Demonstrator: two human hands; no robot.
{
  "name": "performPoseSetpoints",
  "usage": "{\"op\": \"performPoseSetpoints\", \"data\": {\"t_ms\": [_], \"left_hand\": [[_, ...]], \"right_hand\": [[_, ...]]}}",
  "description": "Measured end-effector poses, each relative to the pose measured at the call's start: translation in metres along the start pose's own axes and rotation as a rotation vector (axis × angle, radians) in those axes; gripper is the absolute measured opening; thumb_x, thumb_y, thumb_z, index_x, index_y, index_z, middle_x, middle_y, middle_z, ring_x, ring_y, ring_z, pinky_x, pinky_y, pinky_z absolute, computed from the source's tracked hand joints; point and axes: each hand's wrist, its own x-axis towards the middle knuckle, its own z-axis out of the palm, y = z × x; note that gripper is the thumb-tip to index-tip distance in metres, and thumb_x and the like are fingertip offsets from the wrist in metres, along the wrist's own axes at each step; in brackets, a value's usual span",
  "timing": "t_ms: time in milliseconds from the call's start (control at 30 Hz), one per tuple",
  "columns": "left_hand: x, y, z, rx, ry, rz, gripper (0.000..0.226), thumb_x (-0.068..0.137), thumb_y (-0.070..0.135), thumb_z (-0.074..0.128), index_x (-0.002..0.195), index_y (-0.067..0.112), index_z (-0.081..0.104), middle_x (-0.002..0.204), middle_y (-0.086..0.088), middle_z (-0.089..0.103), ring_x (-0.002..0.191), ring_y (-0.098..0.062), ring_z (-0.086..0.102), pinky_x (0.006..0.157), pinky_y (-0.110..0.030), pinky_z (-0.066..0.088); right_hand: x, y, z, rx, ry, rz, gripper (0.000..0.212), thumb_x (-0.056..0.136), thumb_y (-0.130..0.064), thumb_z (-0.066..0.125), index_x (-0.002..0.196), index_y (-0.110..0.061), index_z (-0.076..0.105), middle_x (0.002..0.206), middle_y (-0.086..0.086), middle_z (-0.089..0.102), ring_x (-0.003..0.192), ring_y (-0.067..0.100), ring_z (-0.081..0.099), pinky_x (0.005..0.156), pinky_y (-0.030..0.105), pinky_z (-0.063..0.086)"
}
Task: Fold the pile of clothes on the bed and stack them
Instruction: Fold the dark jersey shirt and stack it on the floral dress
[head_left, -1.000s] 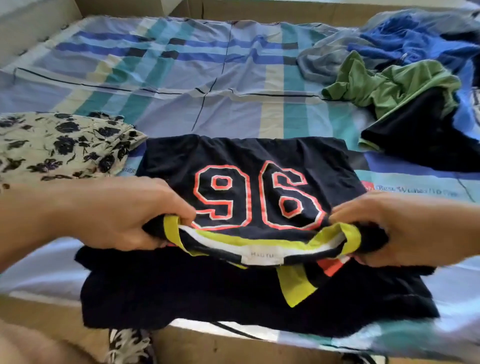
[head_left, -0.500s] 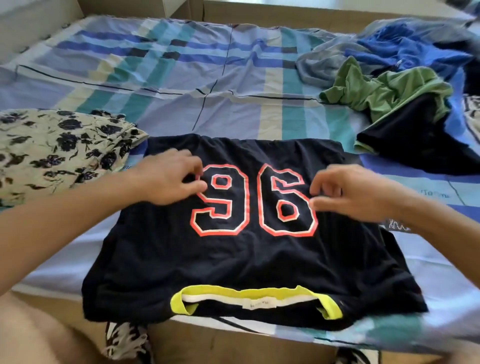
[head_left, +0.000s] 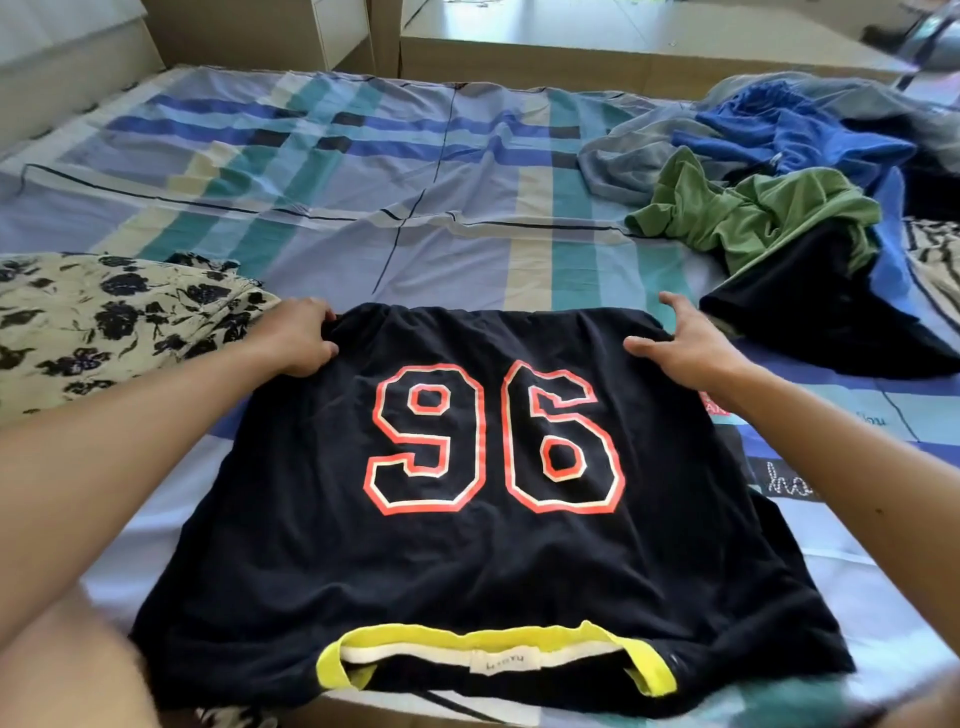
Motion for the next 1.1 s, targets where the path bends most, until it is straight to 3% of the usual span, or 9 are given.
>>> {"op": "performPoseSetpoints", "data": {"t_ms": [133,233,333,500,600,667,833,967,1100], "left_hand": [[0.011,0.000,-0.005,-0.038,0.017,0.037,0.028,0.085,0.010,0.072,0.112,0.007,0.071,0.088,-0.010,0.064,0.088,-0.028,0.060,0.078,-0.031,0.044],[0.021,0.006,-0.013,-0.098,0.151,0.055,0.023,0.088,0.007,0.068,0.110,0.007,0.074,0.102,-0.018,0.070,0.097,-0.033,0.064,0.085,-0.033,0.047],[0.037,0.017,-0.023,-0.171,0.323,0.055,0.022,0.090,0.008,0.064,0.109,0.010,0.074,0.105,-0.020,0.071,0.102,-0.039,0.065,0.089,-0.040,0.050],[0.032,0.053,-0.016,0.069,0.464,0.153,0.038,0.086,0.017,0.061,0.123,0.013,0.061,0.123,-0.019,0.052,0.114,-0.043,0.050,0.092,-0.052,0.047],[-0.007,0.090,0.002,0.050,0.362,0.417,0.058,0.087,0.049,0.045,0.132,0.014,0.055,0.131,-0.014,0.051,0.121,-0.037,0.047,0.098,-0.051,0.044],[-0.041,0.115,0.021,0.013,0.215,0.554,0.075,0.086,0.065,0.031,0.142,0.018,0.047,0.146,-0.010,0.044,0.137,-0.031,0.037,0.110,-0.048,0.036],[-0.133,0.149,0.077,0.139,0.020,0.854,0.092,0.088,0.077,0.024,0.160,0.020,0.013,0.168,-0.006,0.001,0.154,-0.025,-0.009,0.122,-0.057,0.008],[-0.177,0.164,0.080,0.091,-0.081,0.969,0.092,0.090,0.075,0.032,0.160,0.025,-0.002,0.166,0.002,-0.019,0.149,-0.019,-0.028,0.120,-0.060,-0.006],[-0.202,0.175,0.069,0.041,-0.192,1.101,0.080,0.094,0.071,0.034,0.159,0.030,0.012,0.167,0.000,-0.015,0.149,-0.015,-0.028,0.118,-0.054,-0.018]], "right_hand": [[0.016,-0.001,-0.006,0.148,-0.061,0.046,0.025,0.084,-0.011,0.076,0.108,-0.013,0.070,0.101,0.013,0.075,0.092,0.030,0.073,0.091,0.047,0.058],[0.030,0.001,-0.019,0.128,0.109,-0.001,0.024,0.072,-0.020,0.080,0.094,-0.019,0.072,0.094,0.009,0.076,0.087,0.027,0.073,0.088,0.047,0.059],[0.035,-0.003,-0.031,0.063,0.299,-0.068,0.023,0.079,-0.019,0.079,0.100,-0.021,0.070,0.098,0.009,0.073,0.092,0.025,0.069,0.086,0.034,0.055],[0.034,-0.004,-0.023,-0.175,0.423,-0.166,0.060,0.084,-0.023,0.075,0.136,-0.016,0.047,0.130,0.017,0.052,0.124,0.035,0.049,0.107,0.043,0.038],[0.018,-0.007,-0.004,-0.406,0.424,-0.361,0.076,0.086,-0.039,0.071,0.148,-0.018,0.034,0.143,0.015,0.037,0.135,0.037,0.035,0.110,0.052,0.033],[0.008,-0.009,0.011,-0.456,0.252,-0.487,0.078,0.090,-0.050,0.063,0.154,-0.023,0.028,0.157,0.009,0.024,0.146,0.032,0.026,0.118,0.051,0.023],[0.002,0.012,0.032,-0.682,-0.134,-0.412,0.076,0.097,-0.067,0.033,0.160,-0.032,0.011,0.168,0.003,-0.011,0.154,0.021,-0.013,0.123,0.051,-0.006],[0.006,0.020,0.020,-0.692,-0.115,-0.340,0.076,0.097,-0.067,0.030,0.161,-0.032,0.007,0.168,0.002,-0.011,0.154,0.020,-0.013,0.123,0.049,-0.008],[0.013,0.026,-0.004,-0.614,-0.022,-0.238,0.082,0.096,-0.062,0.046,0.161,-0.026,0.011,0.168,0.009,-0.004,0.155,0.025,-0.004,0.124,0.050,0.002]]}}
